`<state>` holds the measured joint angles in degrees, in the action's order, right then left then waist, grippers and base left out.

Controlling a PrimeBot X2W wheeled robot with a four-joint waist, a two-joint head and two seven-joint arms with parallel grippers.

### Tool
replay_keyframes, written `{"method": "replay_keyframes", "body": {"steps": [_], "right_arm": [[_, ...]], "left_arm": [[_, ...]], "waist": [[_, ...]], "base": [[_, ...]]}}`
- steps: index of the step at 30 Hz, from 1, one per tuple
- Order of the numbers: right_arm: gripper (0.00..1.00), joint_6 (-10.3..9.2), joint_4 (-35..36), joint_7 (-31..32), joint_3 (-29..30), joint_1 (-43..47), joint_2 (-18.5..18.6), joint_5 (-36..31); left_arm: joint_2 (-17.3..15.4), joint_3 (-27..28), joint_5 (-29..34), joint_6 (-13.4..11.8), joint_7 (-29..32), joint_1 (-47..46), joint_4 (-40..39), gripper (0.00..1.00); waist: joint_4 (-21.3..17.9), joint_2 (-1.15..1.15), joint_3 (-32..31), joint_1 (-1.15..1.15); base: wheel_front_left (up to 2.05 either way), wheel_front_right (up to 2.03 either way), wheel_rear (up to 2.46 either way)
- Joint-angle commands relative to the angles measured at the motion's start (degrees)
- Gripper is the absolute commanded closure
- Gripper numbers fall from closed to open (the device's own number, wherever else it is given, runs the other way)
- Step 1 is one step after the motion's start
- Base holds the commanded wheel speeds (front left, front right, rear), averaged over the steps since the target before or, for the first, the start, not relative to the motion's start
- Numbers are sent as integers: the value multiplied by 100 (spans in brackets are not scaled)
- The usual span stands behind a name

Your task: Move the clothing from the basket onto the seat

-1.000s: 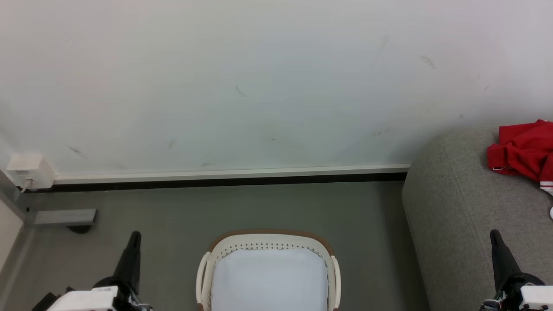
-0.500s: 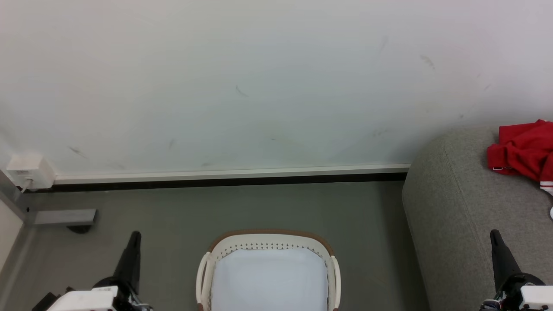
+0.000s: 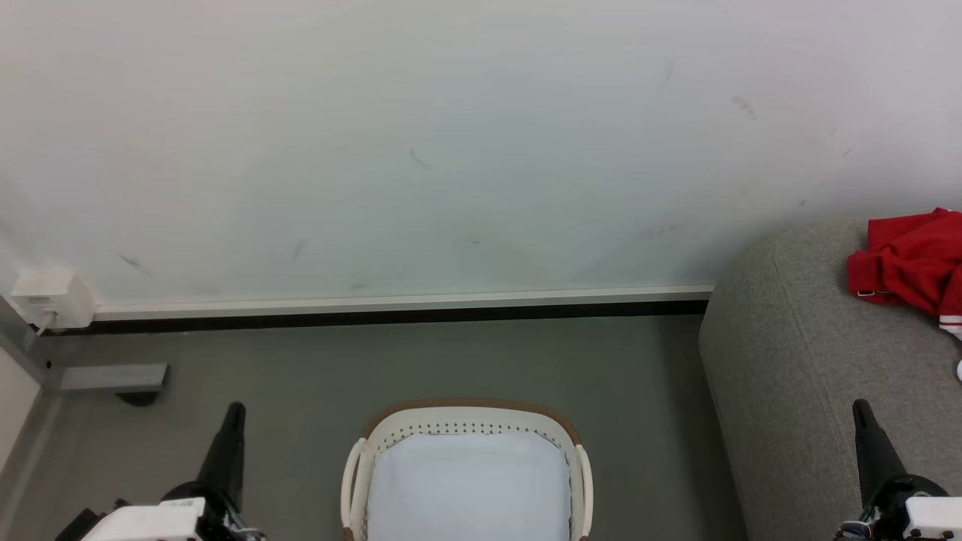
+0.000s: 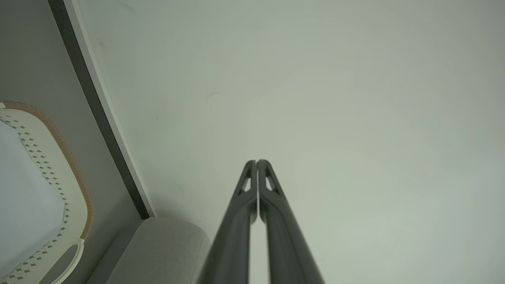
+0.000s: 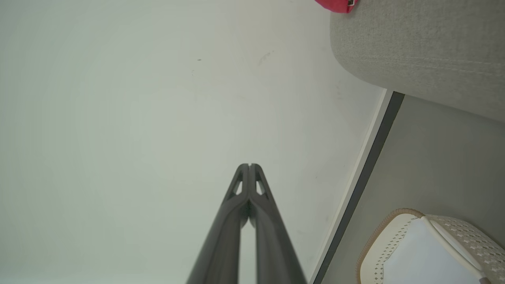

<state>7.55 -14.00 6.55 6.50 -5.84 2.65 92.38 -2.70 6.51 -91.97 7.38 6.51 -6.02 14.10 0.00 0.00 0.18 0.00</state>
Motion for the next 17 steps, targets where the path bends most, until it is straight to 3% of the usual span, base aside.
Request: {"method": "replay_keyframes", "body": {"steps": [1,17], "right_arm": [[100,-12,17,15,21,-69,42,9],[100,-12,17,15,21,-69,42,9]], "left_arm": [[-33,10,-81,20,26,-49,-19,100],[-34,10,-81,20,26,-48,-19,100]], "waist": [[0,0,0,0],[0,0,0,0]], "base": [[0,0,0],[0,0,0]]}}
